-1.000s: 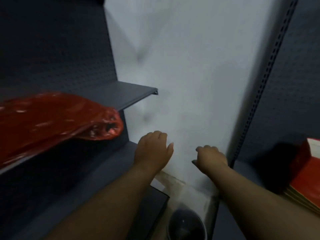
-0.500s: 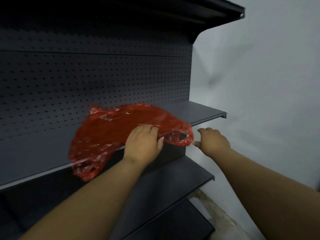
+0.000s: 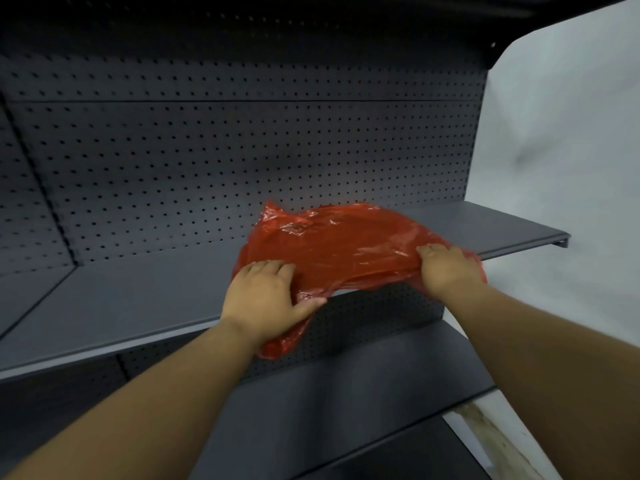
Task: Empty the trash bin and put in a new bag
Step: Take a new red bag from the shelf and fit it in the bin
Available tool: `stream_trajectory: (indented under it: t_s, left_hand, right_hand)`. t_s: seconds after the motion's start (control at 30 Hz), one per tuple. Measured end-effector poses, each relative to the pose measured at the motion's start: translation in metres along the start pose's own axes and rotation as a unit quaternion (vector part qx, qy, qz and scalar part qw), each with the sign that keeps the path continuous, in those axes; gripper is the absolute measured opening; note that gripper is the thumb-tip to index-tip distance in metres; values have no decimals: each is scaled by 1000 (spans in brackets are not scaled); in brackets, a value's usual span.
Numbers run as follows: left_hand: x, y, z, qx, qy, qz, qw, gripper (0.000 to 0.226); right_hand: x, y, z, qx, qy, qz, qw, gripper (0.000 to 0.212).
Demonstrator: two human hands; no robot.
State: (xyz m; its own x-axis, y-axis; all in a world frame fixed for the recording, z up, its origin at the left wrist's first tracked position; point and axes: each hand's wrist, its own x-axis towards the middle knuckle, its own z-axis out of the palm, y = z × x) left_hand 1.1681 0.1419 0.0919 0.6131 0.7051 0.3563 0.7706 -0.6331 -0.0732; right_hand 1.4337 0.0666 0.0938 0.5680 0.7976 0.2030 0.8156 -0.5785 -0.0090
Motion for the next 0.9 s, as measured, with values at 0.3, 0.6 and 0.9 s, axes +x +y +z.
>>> stream_trajectory:
  t_s: [0.3,0.6,0.9]
  left_hand:
    - [6,6,18,6,-42,33,999,67]
    - [12,55,21,-91,15,88,992,41]
    - [11,188,38,-171,7,187,967,41]
  right_hand:
    - [-2,8,-5,-59,13,25,998,33]
    - [-27,68,6,74,33,105,991,33]
    - [-128,199,25,113,86,276,951,31]
